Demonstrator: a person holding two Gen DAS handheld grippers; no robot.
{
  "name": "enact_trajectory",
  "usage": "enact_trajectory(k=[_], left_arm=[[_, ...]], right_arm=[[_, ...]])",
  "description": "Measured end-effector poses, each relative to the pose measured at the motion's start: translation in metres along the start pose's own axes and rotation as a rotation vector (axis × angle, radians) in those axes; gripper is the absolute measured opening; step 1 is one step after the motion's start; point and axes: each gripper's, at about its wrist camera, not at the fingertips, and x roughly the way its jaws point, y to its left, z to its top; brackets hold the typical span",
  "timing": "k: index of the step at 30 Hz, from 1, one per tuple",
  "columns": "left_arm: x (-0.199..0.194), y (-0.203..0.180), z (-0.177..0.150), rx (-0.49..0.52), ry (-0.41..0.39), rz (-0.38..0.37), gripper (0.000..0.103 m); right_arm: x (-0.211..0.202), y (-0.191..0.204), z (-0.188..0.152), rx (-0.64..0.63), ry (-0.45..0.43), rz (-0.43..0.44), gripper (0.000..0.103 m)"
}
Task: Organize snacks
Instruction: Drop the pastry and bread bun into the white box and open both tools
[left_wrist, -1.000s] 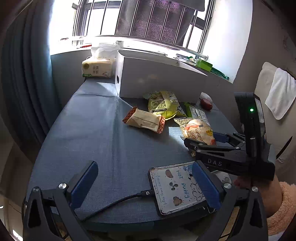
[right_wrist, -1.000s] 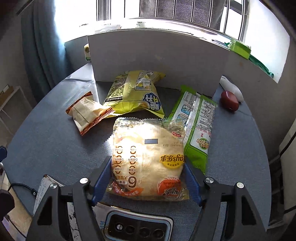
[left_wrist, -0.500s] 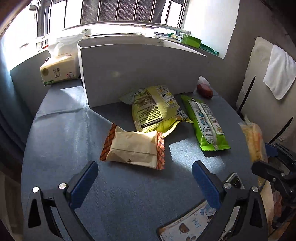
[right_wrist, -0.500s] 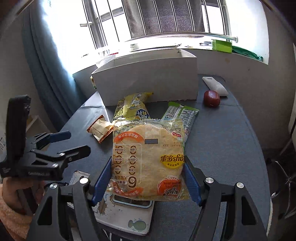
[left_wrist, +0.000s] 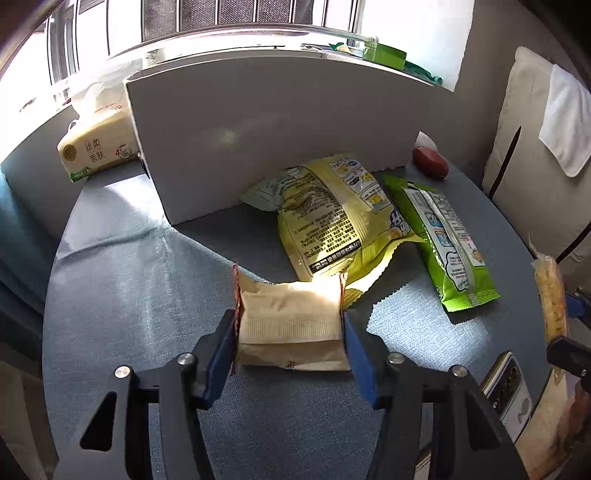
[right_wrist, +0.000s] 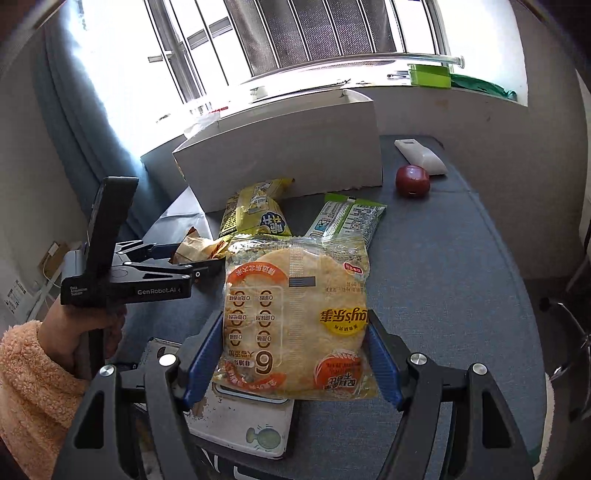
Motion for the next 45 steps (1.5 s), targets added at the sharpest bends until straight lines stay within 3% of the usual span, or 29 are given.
enact_trajectory(k=[8, 11, 15, 19, 24, 25, 26, 27, 28, 30, 37, 41, 45], left_arm=[[-0.074, -0.008, 0.004, 0.008, -0.187, -0.039, 0.06], [-0.1, -0.006, 0.023, -0.014, -0.258, -0.057, 0.06], [-0.106, 0.022, 0.074, -0.106, -0.327, -0.086, 0.06], [-0.095, 0.036, 0.132, -0.153, -0.34, -0.058, 0.06], [-0.063, 0.042, 0.182, -0.164, -0.275, -0.023, 0.061], [-0.057, 0.044, 0.189, -0.176, -0.265, -0.013, 0.063], [-0.05, 0.044, 0.193, -0.182, -0.246, 0.009, 0.074], [-0.044, 0.045, 0.197, -0.179, -0.224, 0.044, 0.094], [-0.04, 0.046, 0.199, -0.182, -0.211, 0.083, 0.103], [-0.039, 0.049, 0.193, -0.192, -0.21, 0.095, 0.103], [-0.055, 0.049, 0.177, -0.171, -0.249, 0.091, 0.103], [-0.076, 0.038, 0.165, -0.149, -0.281, 0.084, 0.103], [-0.11, 0.014, 0.131, -0.096, -0.366, 0.047, 0.103]], right_arm=[[0.002, -0.006, 0.016, 0.033, -0.014, 0.045, 0.077], [-0.001, -0.007, 0.048, 0.033, -0.057, 0.08, 0.077], [0.006, -0.005, 0.109, 0.01, -0.113, 0.113, 0.077], [0.029, -0.003, 0.173, 0.012, -0.124, 0.082, 0.077], [0.079, -0.003, 0.237, -0.021, -0.083, -0.001, 0.077], [0.089, -0.006, 0.245, -0.005, -0.062, 0.008, 0.077], [0.097, -0.01, 0.252, 0.018, -0.054, 0.027, 0.077], [0.104, -0.012, 0.258, 0.038, -0.049, 0.046, 0.078], [0.11, -0.015, 0.262, 0.058, -0.045, 0.062, 0.088], [0.116, -0.018, 0.266, 0.096, -0.028, 0.061, 0.103], [0.1, -0.017, 0.255, 0.033, -0.076, 0.015, 0.103], [0.089, -0.023, 0.242, 0.042, -0.054, 0.051, 0.103], [0.064, -0.032, 0.215, 0.078, -0.068, 0.088, 0.103]])
